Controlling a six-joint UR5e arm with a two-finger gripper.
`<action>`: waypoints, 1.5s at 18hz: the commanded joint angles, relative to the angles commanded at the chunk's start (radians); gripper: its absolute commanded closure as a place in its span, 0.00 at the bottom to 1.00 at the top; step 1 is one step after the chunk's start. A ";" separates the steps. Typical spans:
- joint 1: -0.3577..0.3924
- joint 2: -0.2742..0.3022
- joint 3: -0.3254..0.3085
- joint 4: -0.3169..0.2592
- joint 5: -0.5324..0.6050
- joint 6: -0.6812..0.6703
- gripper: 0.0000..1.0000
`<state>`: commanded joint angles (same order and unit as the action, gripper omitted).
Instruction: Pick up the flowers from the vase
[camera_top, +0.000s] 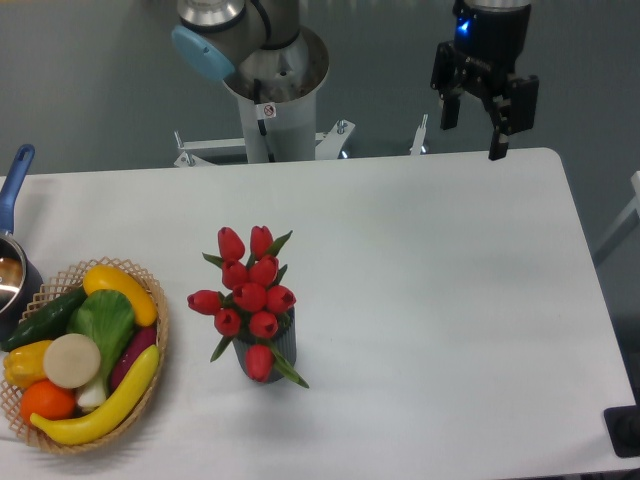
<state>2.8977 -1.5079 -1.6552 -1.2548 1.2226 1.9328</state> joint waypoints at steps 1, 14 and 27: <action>0.000 -0.002 0.000 0.000 0.000 0.002 0.00; 0.006 0.038 -0.130 0.044 -0.250 -0.326 0.00; -0.086 0.058 -0.330 0.160 -0.325 -0.541 0.00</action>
<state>2.8119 -1.4496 -1.9850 -1.0952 0.8975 1.3914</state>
